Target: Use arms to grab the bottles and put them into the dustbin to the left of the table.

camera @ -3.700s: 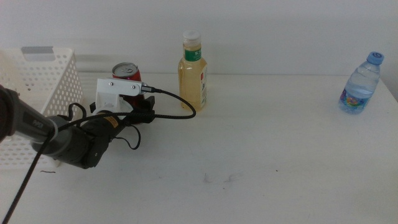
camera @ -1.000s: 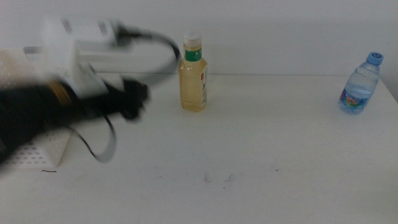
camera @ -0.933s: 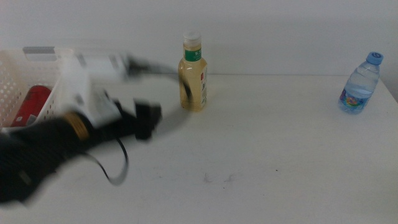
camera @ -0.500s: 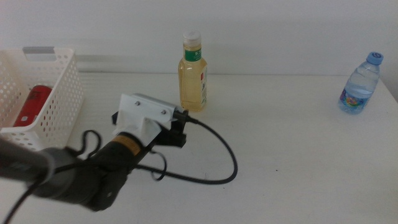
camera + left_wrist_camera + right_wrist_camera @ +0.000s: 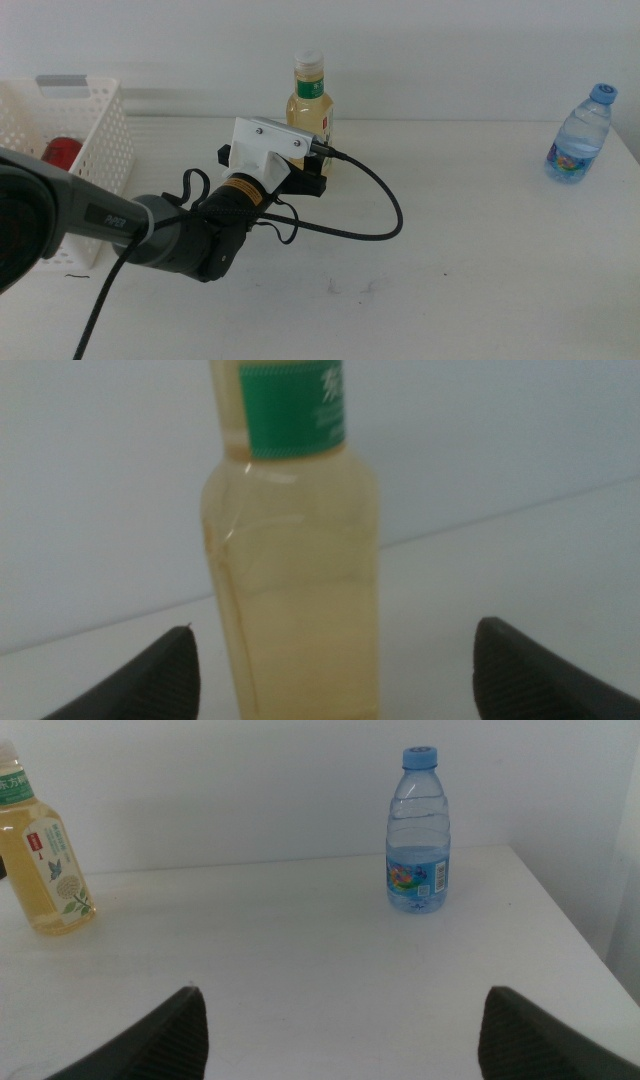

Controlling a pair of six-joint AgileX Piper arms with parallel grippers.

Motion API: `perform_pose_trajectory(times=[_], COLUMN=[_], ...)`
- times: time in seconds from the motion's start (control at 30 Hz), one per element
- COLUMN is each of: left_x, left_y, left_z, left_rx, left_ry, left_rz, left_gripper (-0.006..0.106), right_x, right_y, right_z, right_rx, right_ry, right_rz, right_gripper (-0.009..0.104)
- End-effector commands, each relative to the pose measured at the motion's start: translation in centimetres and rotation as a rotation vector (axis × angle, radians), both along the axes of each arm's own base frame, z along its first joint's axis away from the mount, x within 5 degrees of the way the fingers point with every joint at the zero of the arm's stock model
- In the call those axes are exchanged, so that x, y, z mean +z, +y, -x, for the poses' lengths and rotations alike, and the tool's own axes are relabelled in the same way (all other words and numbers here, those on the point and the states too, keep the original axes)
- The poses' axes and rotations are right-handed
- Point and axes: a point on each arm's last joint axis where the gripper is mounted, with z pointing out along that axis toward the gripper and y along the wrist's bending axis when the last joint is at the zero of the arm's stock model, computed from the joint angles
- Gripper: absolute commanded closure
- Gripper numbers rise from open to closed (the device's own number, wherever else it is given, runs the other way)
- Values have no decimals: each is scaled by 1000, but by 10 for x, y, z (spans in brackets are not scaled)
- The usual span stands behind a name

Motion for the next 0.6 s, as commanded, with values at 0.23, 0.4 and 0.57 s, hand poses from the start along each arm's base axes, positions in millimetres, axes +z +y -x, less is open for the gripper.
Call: perform_pose_trajectory(times=[0.23, 0.4, 0.57], left_x=[-12, -18, -20], left_y=[13, 12, 7], left_z=[-18, -25, -33], left_rx=[-28, -20, -29], left_ry=[33, 28, 22], left_rz=[36, 49, 62], left_gripper=[7, 7, 7], right_x=[-1, -1, -1], right_y=[0, 0, 0], right_z=[0, 0, 0], right_rx=[-4, -4, -4], right_ry=[-2, -2, -2], right_rz=[14, 14, 14], right_gripper=[7, 7, 7])
